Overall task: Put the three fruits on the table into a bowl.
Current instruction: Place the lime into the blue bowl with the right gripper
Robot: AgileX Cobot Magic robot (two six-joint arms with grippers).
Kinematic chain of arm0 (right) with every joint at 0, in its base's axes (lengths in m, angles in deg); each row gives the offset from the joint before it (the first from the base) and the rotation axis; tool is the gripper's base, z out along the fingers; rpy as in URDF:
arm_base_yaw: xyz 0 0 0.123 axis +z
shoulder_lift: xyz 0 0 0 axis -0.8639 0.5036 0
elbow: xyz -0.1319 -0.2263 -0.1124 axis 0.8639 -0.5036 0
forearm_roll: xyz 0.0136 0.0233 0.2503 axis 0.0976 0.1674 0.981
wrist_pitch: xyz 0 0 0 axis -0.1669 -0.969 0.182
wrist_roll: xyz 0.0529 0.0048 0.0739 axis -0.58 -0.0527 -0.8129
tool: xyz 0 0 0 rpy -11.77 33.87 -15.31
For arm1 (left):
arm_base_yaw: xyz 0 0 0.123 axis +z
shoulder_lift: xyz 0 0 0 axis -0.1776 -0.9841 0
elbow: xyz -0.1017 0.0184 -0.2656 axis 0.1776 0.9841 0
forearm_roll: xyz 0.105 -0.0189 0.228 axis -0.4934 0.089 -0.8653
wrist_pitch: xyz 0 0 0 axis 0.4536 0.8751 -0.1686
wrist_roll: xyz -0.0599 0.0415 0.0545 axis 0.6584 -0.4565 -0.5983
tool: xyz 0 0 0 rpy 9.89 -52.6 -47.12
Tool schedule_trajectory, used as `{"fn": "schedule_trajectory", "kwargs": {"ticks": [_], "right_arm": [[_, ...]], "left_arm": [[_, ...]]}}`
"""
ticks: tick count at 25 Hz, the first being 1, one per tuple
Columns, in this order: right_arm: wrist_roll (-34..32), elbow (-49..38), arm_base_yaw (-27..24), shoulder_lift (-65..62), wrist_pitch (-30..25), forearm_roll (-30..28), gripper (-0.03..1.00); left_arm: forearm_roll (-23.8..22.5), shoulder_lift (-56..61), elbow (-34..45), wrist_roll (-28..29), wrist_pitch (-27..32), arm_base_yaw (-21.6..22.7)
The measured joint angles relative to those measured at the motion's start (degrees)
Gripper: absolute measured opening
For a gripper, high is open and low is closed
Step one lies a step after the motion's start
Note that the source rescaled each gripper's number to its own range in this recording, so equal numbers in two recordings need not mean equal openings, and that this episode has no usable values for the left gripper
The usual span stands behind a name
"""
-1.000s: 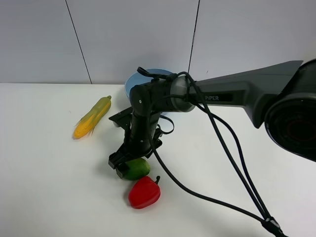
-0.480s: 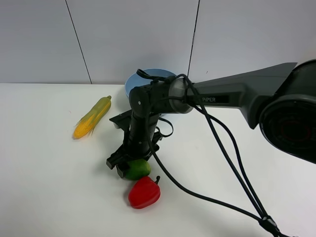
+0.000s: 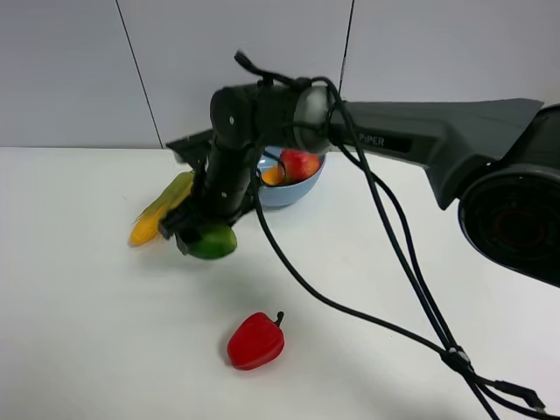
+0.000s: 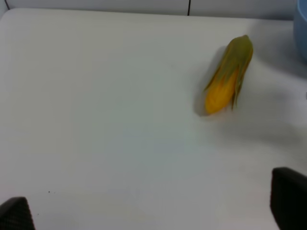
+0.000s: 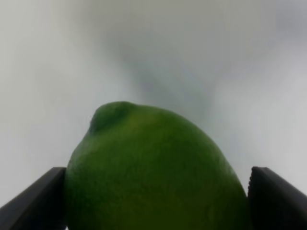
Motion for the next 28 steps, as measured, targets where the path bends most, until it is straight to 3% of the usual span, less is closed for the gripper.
{"fn": "schedule_trajectory", "kwargs": {"ticks": [6, 15, 28], "right_arm": [[-0.3, 11.4, -5.6, -0.7, 1.3, 0.2, 0.29], [-0.4, 11.7, -16.3, 2.2, 5.5, 0.0, 0.29], [-0.5, 11.7, -17.7, 9.3, 13.6, 2.5, 0.3]], "left_arm": [[-0.1, 0.0, 0.0, 0.0, 0.0, 0.0], [-0.1, 0.0, 0.0, 0.0, 0.0, 0.0], [0.0, 0.0, 0.0, 0.0, 0.0, 0.0]]}}
